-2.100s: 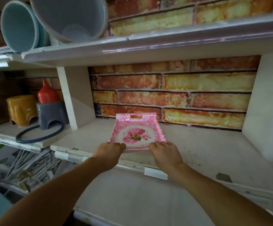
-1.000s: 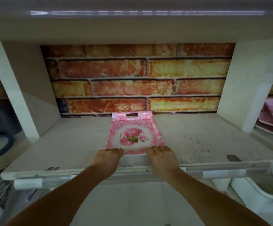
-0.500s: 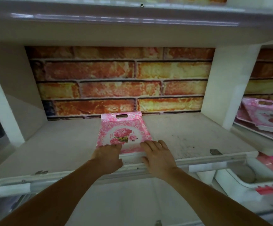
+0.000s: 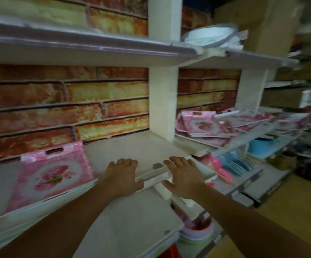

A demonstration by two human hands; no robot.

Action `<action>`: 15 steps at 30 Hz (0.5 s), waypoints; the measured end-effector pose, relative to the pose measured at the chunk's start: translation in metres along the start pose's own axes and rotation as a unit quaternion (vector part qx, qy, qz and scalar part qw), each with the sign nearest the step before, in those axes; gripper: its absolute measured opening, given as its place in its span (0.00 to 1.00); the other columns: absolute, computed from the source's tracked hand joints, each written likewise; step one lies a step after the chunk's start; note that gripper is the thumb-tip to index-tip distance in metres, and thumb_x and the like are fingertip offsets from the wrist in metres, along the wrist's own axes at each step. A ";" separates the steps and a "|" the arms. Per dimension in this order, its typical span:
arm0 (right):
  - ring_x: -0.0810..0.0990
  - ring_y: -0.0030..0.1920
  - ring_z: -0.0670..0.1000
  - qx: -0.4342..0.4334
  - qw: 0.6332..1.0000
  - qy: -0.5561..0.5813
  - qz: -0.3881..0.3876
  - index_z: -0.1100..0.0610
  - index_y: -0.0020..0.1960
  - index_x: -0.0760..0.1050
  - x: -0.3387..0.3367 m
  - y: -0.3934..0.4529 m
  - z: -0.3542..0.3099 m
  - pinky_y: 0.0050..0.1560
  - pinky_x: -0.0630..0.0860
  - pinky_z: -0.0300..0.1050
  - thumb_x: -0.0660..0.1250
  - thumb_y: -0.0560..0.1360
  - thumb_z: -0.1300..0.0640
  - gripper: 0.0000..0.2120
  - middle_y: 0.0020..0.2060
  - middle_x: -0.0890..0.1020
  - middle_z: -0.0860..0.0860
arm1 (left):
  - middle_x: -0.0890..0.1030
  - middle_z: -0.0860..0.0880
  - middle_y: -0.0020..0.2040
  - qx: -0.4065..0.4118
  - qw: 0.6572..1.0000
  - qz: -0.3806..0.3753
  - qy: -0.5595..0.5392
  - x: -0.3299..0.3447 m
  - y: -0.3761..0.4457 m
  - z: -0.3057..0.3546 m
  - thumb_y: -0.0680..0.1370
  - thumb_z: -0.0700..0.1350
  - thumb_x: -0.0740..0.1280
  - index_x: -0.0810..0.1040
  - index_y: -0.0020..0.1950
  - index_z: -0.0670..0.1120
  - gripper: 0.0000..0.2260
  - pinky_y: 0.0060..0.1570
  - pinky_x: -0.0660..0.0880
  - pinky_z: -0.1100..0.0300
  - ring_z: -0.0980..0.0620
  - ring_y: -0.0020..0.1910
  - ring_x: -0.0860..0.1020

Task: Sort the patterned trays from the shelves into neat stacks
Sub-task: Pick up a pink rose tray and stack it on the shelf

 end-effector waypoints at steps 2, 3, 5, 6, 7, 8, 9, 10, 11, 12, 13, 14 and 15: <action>0.63 0.71 0.55 0.028 0.999 -0.016 -0.005 0.49 0.74 0.60 -0.010 -0.021 0.038 0.71 0.59 0.57 0.58 0.74 0.36 0.32 0.72 0.65 0.50 | 0.64 0.50 0.74 0.017 1.000 0.003 -0.006 -0.009 0.013 0.036 0.74 0.66 0.56 0.59 0.75 0.50 0.34 0.66 0.63 0.49 0.48 0.71 0.62; 0.63 0.71 0.55 0.042 0.999 -0.023 -0.008 0.49 0.74 0.60 -0.015 -0.032 0.057 0.71 0.58 0.57 0.58 0.74 0.36 0.32 0.72 0.65 0.51 | 0.64 0.50 0.73 0.027 1.000 0.007 -0.009 -0.014 0.020 0.055 0.74 0.66 0.56 0.59 0.74 0.50 0.33 0.66 0.63 0.49 0.48 0.71 0.63; 0.64 0.70 0.56 0.068 0.997 -0.037 -0.008 0.50 0.73 0.61 -0.024 -0.054 0.096 0.70 0.59 0.56 0.56 0.73 0.35 0.33 0.71 0.66 0.51 | 0.65 0.50 0.72 0.047 0.999 0.019 -0.012 -0.023 0.031 0.095 0.74 0.66 0.56 0.61 0.73 0.50 0.32 0.65 0.64 0.50 0.49 0.70 0.64; 0.64 0.70 0.56 0.078 0.996 -0.042 -0.008 0.50 0.73 0.61 -0.029 -0.066 0.114 0.69 0.60 0.56 0.53 0.72 0.34 0.34 0.71 0.67 0.51 | 0.66 0.50 0.72 0.054 0.998 0.026 -0.014 -0.027 0.036 0.116 0.74 0.65 0.57 0.61 0.73 0.50 0.32 0.64 0.64 0.50 0.49 0.69 0.64; 0.65 0.70 0.55 0.085 0.995 -0.044 -0.011 0.49 0.73 0.61 -0.033 -0.077 0.132 0.69 0.61 0.56 0.50 0.71 0.34 0.35 0.71 0.67 0.51 | 0.66 0.50 0.72 0.060 0.998 0.032 -0.016 -0.031 0.042 0.137 0.74 0.65 0.57 0.61 0.74 0.50 0.32 0.65 0.64 0.50 0.49 0.69 0.64; 0.65 0.69 0.55 0.092 0.995 -0.044 -0.015 0.49 0.74 0.60 -0.036 -0.088 0.150 0.68 0.62 0.56 0.51 0.71 0.34 0.35 0.70 0.67 0.51 | 0.66 0.50 0.72 0.065 0.997 0.037 -0.017 -0.035 0.046 0.158 0.74 0.65 0.58 0.60 0.74 0.50 0.32 0.65 0.64 0.50 0.49 0.69 0.64; 0.65 0.69 0.55 0.096 0.994 -0.044 -0.021 0.49 0.73 0.60 -0.039 -0.098 0.167 0.68 0.62 0.57 0.54 0.72 0.34 0.34 0.70 0.67 0.50 | 0.66 0.50 0.72 0.071 0.997 0.039 -0.017 -0.037 0.050 0.178 0.74 0.65 0.58 0.60 0.74 0.50 0.33 0.65 0.64 0.50 0.49 0.69 0.65; 0.64 0.70 0.55 0.098 0.994 -0.044 -0.025 0.49 0.73 0.60 -0.042 -0.107 0.183 0.68 0.62 0.58 0.57 0.73 0.35 0.33 0.70 0.67 0.50 | 0.66 0.50 0.72 0.076 0.996 0.039 -0.018 -0.040 0.053 0.198 0.74 0.65 0.58 0.60 0.74 0.50 0.33 0.65 0.64 0.50 0.49 0.69 0.65; 0.64 0.70 0.55 0.100 0.994 -0.042 -0.027 0.50 0.73 0.60 -0.045 -0.116 0.199 0.68 0.63 0.58 0.59 0.73 0.36 0.33 0.69 0.67 0.50 | 0.66 0.49 0.72 0.080 0.996 0.036 -0.018 -0.041 0.057 0.217 0.74 0.65 0.58 0.60 0.75 0.49 0.33 0.65 0.64 0.49 0.49 0.69 0.65; 0.64 0.69 0.54 0.103 0.994 -0.040 -0.025 0.49 0.72 0.61 -0.049 -0.124 0.213 0.68 0.63 0.58 0.60 0.73 0.36 0.32 0.69 0.68 0.50 | 0.67 0.49 0.72 0.083 0.996 0.033 -0.018 -0.041 0.060 0.234 0.74 0.64 0.58 0.60 0.74 0.49 0.33 0.65 0.64 0.49 0.48 0.69 0.65; 0.65 0.69 0.54 0.106 0.993 -0.038 -0.022 0.49 0.72 0.61 -0.054 -0.131 0.227 0.68 0.63 0.58 0.60 0.73 0.37 0.31 0.69 0.68 0.49 | 0.67 0.49 0.72 0.082 0.996 0.032 -0.015 -0.042 0.063 0.249 0.74 0.64 0.59 0.61 0.74 0.49 0.32 0.64 0.65 0.50 0.48 0.69 0.65; 0.66 0.68 0.54 0.109 0.993 -0.036 -0.021 0.49 0.72 0.61 -0.058 -0.138 0.239 0.68 0.63 0.58 0.60 0.73 0.37 0.31 0.69 0.68 0.49 | 0.68 0.48 0.71 0.079 0.996 0.034 -0.012 -0.044 0.067 0.261 0.74 0.64 0.59 0.62 0.72 0.49 0.31 0.64 0.65 0.50 0.48 0.68 0.66; 0.66 0.68 0.54 0.110 0.993 -0.034 -0.021 0.49 0.72 0.61 -0.061 -0.144 0.250 0.68 0.64 0.58 0.59 0.74 0.37 0.31 0.69 0.68 0.49 | 0.69 0.48 0.70 0.074 0.997 0.036 -0.009 -0.046 0.070 0.271 0.74 0.63 0.59 0.63 0.71 0.49 0.30 0.63 0.66 0.50 0.48 0.68 0.66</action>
Point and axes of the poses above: each hand's wrist, its own y-axis towards the middle knuckle, its own x-axis out of the palm, z = x × y, the point moved 7 cm from there along y, towards the middle knuckle
